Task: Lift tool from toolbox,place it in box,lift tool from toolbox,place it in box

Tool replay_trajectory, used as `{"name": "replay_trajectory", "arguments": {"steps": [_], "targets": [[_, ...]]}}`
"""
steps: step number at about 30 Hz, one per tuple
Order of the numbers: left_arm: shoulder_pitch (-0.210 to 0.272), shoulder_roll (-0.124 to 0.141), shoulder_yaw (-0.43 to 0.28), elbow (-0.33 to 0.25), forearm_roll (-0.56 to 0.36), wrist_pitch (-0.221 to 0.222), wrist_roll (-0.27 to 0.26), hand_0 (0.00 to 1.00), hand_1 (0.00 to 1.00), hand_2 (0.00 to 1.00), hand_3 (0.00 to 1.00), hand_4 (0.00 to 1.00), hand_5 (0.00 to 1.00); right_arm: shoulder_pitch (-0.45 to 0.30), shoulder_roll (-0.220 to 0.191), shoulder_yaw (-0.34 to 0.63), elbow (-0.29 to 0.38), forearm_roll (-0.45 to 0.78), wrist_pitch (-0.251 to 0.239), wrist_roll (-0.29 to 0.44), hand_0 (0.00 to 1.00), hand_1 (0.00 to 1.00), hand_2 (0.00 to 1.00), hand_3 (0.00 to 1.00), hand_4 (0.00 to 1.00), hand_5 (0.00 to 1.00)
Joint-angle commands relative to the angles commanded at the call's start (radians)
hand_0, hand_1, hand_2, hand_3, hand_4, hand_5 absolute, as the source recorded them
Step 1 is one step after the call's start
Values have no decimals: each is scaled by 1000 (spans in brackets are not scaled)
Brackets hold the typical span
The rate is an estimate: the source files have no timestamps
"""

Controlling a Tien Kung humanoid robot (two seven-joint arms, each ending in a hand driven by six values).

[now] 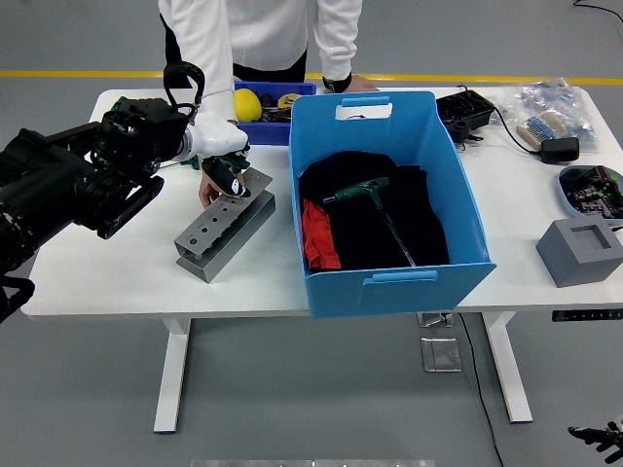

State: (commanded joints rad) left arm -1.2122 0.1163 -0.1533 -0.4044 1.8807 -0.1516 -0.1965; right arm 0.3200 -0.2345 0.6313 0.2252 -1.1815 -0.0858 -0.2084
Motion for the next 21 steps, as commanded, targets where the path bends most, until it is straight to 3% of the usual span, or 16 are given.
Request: {"name": "replay_trajectory", "arguments": {"steps": [17, 18, 21], "targets": [[1, -3, 2, -16, -24, -25, 10, 760, 517, 515, 521, 808, 718, -3, -1, 2, 0, -3, 1, -1, 599, 586, 641, 530, 777, 583], [1, -4, 2, -16, -20, -23, 9, 765, 498, 466, 516, 806, 737, -3, -1, 3, 0, -4, 2, -1, 598, 586, 640, 530, 777, 582], [2, -5, 4, -16, -10, -22, 8, 765, 498, 466, 516, 806, 737, -3, -1, 6, 0, -8, 2, -2, 598, 586, 640, 530, 777, 582]]}}
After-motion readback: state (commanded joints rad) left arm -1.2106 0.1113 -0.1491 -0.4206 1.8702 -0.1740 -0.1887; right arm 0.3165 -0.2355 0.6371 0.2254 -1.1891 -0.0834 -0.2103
